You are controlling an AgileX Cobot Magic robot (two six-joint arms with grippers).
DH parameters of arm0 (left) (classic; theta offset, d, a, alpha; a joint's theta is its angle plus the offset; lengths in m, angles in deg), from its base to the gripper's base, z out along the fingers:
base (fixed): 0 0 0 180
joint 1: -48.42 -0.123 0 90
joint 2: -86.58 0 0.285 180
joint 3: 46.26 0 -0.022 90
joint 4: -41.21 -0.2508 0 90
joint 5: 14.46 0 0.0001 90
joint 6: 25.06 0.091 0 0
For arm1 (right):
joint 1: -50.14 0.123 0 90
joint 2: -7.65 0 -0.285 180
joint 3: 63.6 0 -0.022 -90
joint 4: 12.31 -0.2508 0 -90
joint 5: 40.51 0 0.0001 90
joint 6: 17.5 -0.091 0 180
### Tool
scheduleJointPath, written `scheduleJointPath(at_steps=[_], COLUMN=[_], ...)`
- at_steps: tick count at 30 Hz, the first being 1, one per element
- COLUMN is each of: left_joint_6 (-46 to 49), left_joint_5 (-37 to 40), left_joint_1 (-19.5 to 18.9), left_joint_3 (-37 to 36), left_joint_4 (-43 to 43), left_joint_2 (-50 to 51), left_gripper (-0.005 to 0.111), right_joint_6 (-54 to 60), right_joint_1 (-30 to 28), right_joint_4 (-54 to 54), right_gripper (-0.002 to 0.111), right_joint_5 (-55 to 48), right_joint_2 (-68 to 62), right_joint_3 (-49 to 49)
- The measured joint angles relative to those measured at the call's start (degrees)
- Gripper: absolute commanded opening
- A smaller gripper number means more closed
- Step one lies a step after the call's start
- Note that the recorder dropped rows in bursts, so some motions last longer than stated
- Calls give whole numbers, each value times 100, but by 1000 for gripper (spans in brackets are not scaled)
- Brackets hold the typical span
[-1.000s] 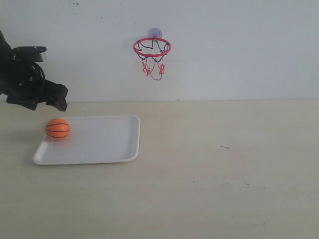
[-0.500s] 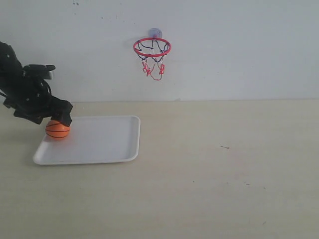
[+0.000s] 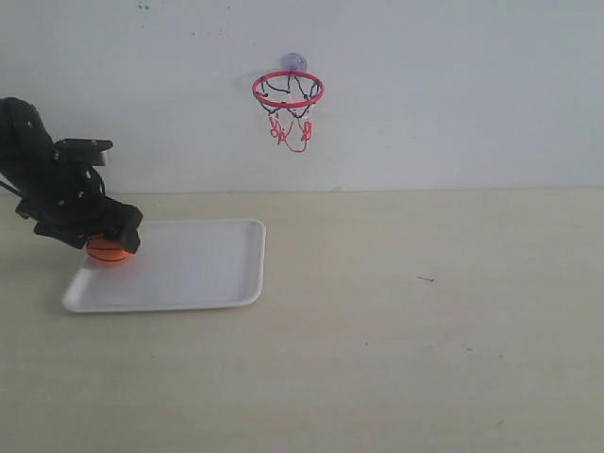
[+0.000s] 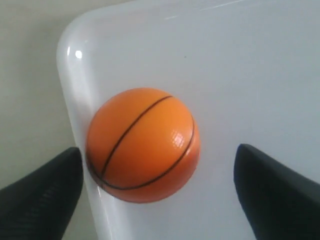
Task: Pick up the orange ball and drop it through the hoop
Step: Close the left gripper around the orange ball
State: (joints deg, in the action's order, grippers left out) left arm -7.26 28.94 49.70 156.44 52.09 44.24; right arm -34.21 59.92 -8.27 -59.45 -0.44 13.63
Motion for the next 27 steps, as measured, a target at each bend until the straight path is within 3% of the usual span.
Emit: scheduleJointPath(at_steps=[8,20,25,27], left_joint_6=[114,247,247,247], left_joint_5=[59,-274,-312,-177], left_joint_1=[0,0,0,0], left_joint_3=[0,47,47,47], left_joint_4=[0,-11,-11,-11], left_joint_2=[166,176,176,176], left_gripper=[75,51,11,4], right_joint_6=[0,0,0,0], right_joint_1=[0,0,0,0], right_joint_4=[0,0,0,0], right_gripper=[1,1,1,1], right_joint_5=[0,0,0,0], right_joint_2=[0,0,0,0], right_joint_3=[0,0,0,0])
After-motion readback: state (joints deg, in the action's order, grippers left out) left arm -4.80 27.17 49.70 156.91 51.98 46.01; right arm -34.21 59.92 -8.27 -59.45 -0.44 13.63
